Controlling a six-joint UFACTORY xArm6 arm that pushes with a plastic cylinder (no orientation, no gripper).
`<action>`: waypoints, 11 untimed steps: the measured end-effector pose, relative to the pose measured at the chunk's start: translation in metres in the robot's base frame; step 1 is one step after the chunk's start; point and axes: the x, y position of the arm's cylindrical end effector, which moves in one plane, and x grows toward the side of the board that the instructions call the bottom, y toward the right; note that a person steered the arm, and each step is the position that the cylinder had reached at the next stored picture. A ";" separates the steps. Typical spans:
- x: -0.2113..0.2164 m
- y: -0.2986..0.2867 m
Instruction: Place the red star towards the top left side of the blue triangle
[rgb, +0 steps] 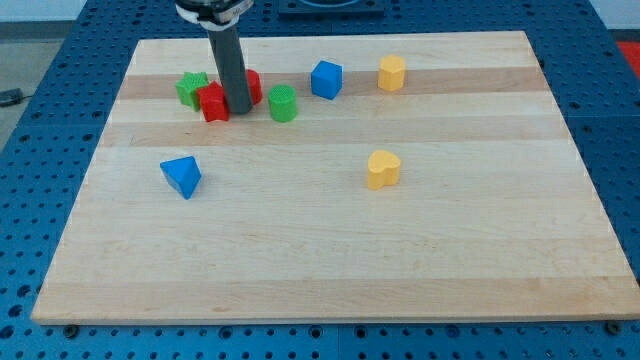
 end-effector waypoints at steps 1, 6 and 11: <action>-0.011 -0.018; -0.038 -0.065; 0.127 -0.086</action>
